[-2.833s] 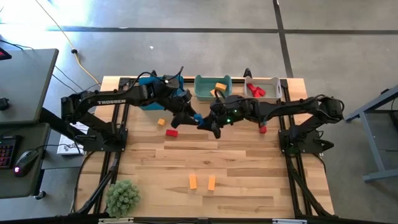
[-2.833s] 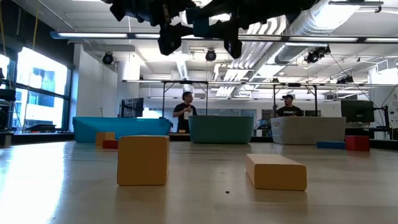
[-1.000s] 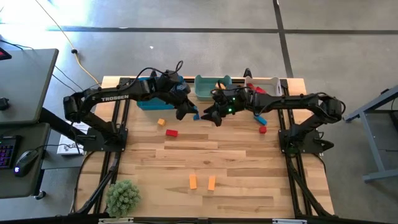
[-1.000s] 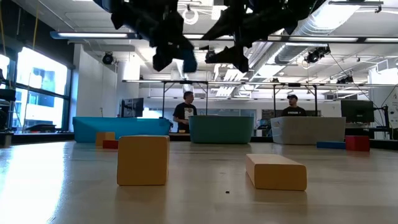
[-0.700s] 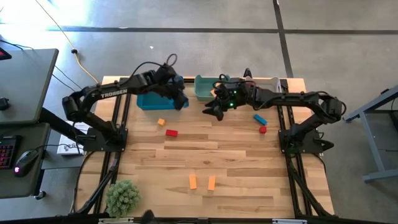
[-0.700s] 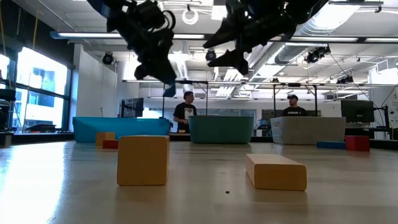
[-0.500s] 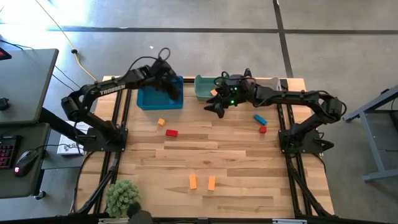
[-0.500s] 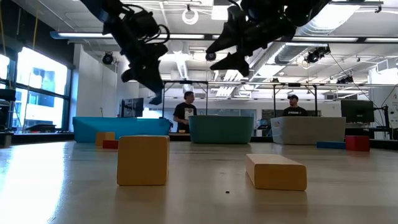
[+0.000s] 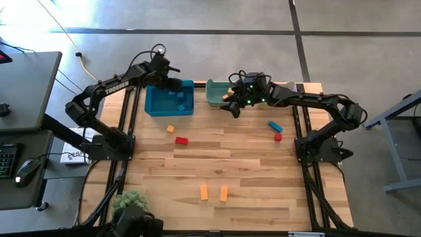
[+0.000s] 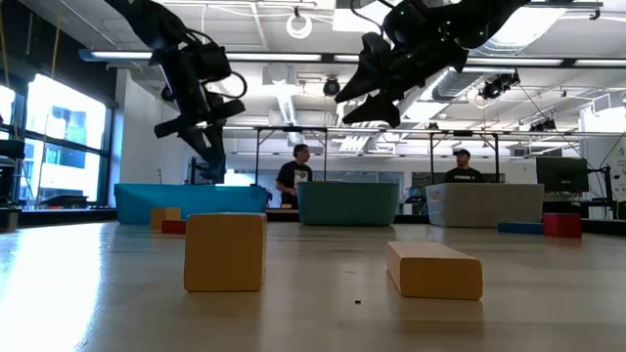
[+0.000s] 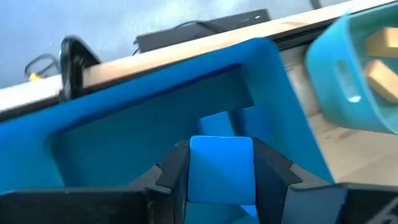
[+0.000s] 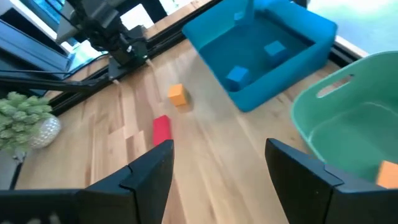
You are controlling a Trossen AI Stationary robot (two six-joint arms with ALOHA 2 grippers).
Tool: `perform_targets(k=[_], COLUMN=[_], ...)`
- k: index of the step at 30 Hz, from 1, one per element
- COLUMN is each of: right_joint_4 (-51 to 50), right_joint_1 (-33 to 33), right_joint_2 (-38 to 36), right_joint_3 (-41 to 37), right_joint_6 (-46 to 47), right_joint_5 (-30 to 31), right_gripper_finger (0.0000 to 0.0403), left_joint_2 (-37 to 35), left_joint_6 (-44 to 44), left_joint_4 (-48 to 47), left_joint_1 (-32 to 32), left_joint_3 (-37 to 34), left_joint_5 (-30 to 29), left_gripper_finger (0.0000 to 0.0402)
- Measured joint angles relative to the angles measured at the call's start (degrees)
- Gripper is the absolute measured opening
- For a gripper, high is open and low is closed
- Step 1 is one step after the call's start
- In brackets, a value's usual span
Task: Sort & place blocks by color
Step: Put the blue block into the blue bin, then put the yellow block into the green bin
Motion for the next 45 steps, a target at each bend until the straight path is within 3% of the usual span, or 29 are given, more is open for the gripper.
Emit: perform_targets(k=[14,23,34,45], right_joint_4=[-1.91,-4.29,-4.29,-4.27], right_joint_1=[-2.28,-2.28,-2.24,-2.05], right_joint_2=[0.00,0.00,-0.02,-0.02], right_joint_3=[0.02,0.02,0.02,0.02], right_joint_6=[-2.46,-2.59,-2.46,-1.96], right_joint_5=[0.07,0.30,0.34,0.29], right_gripper_finger=[0.0240,0.0240,0.0240,0.0240], left_joint_2=[7.76,8.31,8.31,5.57], left_joint_6=[-7.24,-7.24,-6.13,-0.55], left_joint_4=[-1.81,-2.78,-2.93,-2.95], left_joint_1=[-0.54,-0.57,-0.57,-0.62], left_joint_3=[0.00,0.00,0.00,0.00], left_joint_5=[-0.05,-1.38,-1.32,5.18], left_gripper_finger=[0.0122,0.0129,0.0186,0.0209])
